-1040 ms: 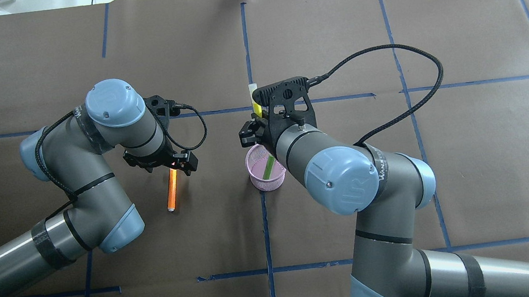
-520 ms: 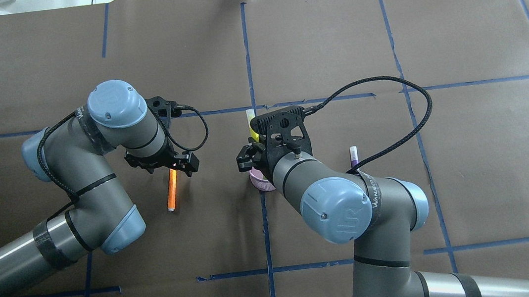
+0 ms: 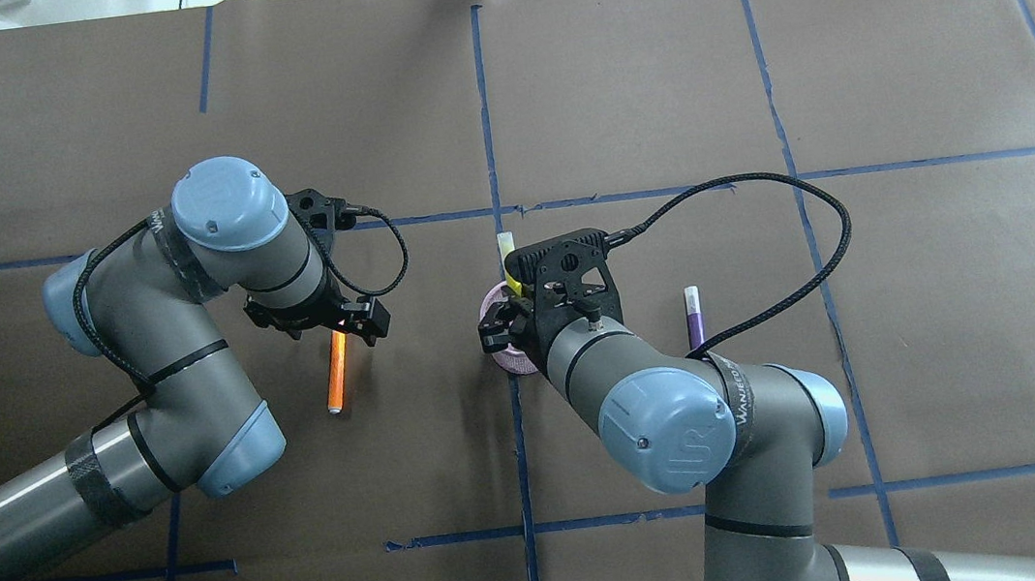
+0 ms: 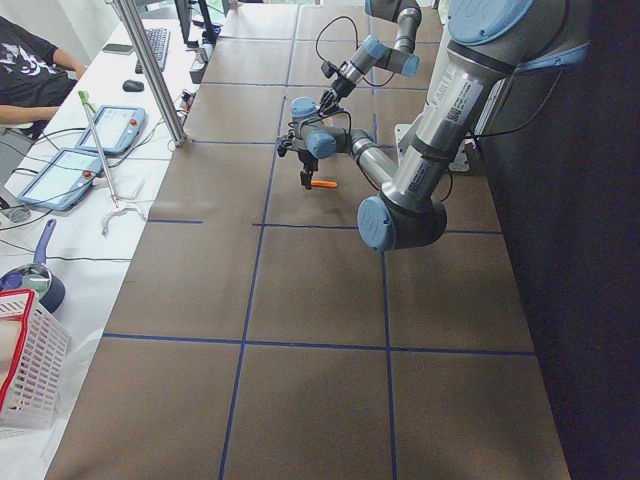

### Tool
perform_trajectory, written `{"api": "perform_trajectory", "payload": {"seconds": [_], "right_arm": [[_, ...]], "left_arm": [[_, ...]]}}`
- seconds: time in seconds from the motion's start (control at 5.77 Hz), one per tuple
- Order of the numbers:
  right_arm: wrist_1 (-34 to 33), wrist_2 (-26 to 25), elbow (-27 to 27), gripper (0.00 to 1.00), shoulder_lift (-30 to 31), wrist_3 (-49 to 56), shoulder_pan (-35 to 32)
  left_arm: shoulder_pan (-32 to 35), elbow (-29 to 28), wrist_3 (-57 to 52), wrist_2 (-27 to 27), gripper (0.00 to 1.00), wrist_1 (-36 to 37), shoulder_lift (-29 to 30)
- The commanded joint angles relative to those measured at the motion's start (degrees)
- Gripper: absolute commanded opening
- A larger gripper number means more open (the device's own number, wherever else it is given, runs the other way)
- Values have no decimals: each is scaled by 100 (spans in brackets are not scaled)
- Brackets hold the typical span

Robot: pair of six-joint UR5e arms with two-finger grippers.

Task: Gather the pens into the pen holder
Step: 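Lower the yellow marker into the pink cup and open the right gripper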

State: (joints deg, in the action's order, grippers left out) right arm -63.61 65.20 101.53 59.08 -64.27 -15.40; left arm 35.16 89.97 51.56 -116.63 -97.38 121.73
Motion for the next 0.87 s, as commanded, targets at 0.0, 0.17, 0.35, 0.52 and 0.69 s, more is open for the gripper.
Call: {"api": "perform_trajectory", "payload": {"seconds": [0.0,0.17,0.35,0.52,0.69], "right_arm": [[6,-164,16,100,-54,-7,10],[6,-166,42,100,-63,2,10],[-2,-157,104,100,-72,19,-42],[-159,61,505,100,-81,19,-251],[-935,890,961,100,-81,19,-697]], "left_arm": [[0,-6,3,0,100,0,0],[0,-6,-6,0,100,0,0],[0,-14,-6,0,100,0,0],[-9,-32,-6,0,100,0,0],[-9,-32,-15,0,99,0,0]]}}
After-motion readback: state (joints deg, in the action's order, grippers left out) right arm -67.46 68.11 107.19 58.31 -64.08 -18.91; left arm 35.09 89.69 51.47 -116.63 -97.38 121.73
